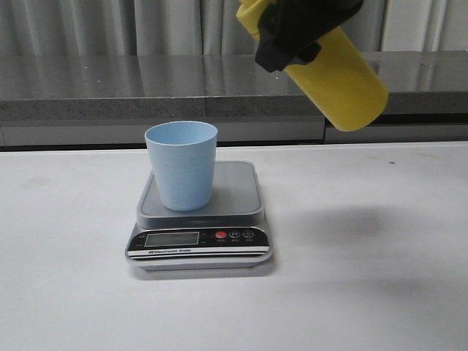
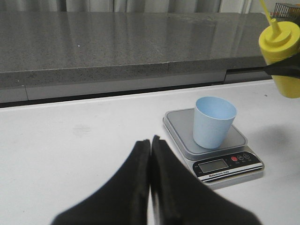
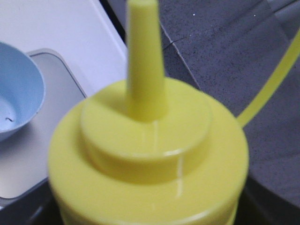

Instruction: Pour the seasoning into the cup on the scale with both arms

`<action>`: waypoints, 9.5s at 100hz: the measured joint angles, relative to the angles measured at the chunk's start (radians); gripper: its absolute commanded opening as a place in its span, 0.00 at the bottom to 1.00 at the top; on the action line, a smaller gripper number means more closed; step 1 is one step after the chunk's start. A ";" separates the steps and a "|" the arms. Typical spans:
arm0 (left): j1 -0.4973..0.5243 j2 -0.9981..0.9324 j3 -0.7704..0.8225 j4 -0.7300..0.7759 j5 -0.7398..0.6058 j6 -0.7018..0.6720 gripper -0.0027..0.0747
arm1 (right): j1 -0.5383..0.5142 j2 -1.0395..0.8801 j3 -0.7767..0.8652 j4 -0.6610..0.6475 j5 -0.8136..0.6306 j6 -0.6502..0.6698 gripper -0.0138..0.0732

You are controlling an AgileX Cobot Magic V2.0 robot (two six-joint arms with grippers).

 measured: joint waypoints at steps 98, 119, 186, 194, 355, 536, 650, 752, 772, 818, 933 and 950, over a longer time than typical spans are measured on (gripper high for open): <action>0.000 0.000 0.000 0.000 0.000 0.000 0.01 | -0.322 0.106 0.406 0.448 -1.030 0.025 0.13; 0.000 0.000 0.000 0.000 0.000 0.000 0.01 | -0.334 0.221 0.410 0.492 -1.142 0.031 0.13; 0.000 0.000 0.000 0.000 0.000 0.000 0.01 | -0.345 0.349 0.410 0.521 -1.249 0.034 0.63; 0.000 0.000 0.000 0.000 0.000 0.000 0.01 | -0.345 0.349 0.410 0.521 -1.249 0.034 0.80; 0.000 0.000 0.000 0.000 0.000 0.000 0.01 | -0.345 -0.653 0.671 0.560 -0.395 0.034 0.09; 0.000 0.000 0.000 0.000 0.000 0.000 0.01 | -0.647 -1.447 0.961 0.691 -0.277 0.034 0.09; 0.000 0.000 0.000 -0.002 0.000 0.000 0.01 | -0.647 -1.510 1.110 0.807 -0.223 -0.060 0.09; 0.041 0.000 0.064 -0.011 -0.012 0.000 0.01 | -0.647 -1.510 1.110 0.807 -0.222 -0.060 0.09; 0.201 0.000 0.152 -0.069 -0.161 0.018 0.01 | -0.647 -1.510 1.110 0.807 -0.222 -0.060 0.09; 0.383 -0.017 0.389 -0.078 -0.591 0.191 0.01 | -0.647 -1.510 1.110 0.807 -0.222 -0.060 0.09; 0.383 -0.049 0.455 -0.084 -0.587 0.149 0.01 | -0.647 -1.510 1.110 0.807 -0.222 -0.061 0.09; 0.383 -0.049 0.455 -0.084 -0.589 0.149 0.01 | -0.647 -1.510 1.110 0.807 -0.222 -0.061 0.09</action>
